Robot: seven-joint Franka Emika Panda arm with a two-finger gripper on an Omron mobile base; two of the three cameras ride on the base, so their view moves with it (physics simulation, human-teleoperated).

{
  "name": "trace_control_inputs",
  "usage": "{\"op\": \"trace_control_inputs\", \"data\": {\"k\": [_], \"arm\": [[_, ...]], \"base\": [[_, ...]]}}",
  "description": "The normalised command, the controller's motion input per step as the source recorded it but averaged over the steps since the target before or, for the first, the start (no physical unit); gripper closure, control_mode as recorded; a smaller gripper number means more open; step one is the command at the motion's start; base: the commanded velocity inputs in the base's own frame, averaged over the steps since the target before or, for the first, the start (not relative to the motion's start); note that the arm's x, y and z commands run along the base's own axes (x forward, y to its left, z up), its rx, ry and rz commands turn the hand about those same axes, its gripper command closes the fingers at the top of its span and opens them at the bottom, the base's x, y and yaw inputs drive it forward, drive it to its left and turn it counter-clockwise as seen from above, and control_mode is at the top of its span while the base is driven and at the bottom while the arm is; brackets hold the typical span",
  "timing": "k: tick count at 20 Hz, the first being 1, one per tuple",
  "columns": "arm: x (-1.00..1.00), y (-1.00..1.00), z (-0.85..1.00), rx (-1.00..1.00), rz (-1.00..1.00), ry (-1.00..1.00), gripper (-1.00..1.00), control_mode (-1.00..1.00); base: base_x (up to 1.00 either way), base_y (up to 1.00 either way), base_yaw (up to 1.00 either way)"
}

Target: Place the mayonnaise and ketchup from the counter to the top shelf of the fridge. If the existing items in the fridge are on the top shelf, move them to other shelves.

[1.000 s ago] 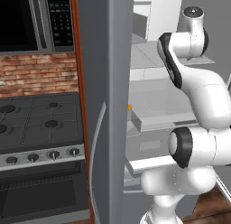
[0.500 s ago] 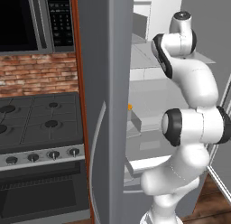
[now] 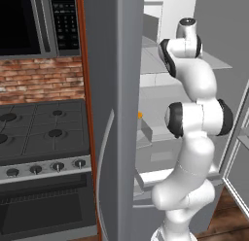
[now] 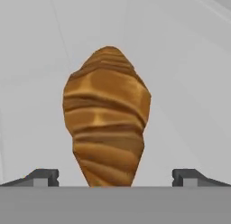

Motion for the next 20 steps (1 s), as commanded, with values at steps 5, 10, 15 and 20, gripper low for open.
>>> {"op": "trace_control_inputs", "data": {"k": [5, 10, 15, 20], "arm": [[0.59, -0.15, -0.2, 0.0, 0.0, 0.02, -1.0, -1.0], [0.47, -0.21, -0.35, 0.0, 0.0, 0.0, -1.0, -1.0], [0.13, -0.26, -0.54, -0.03, 0.04, -0.01, 1.0, -1.0], [-0.01, -0.05, -0.45, -0.03, 0.12, -0.11, 1.0, -1.0]], "base": [[0.0, 0.0, 0.0], [0.0, 0.0, 0.0], [0.0, 0.0, 0.0], [0.0, 0.0, 0.0]]}}
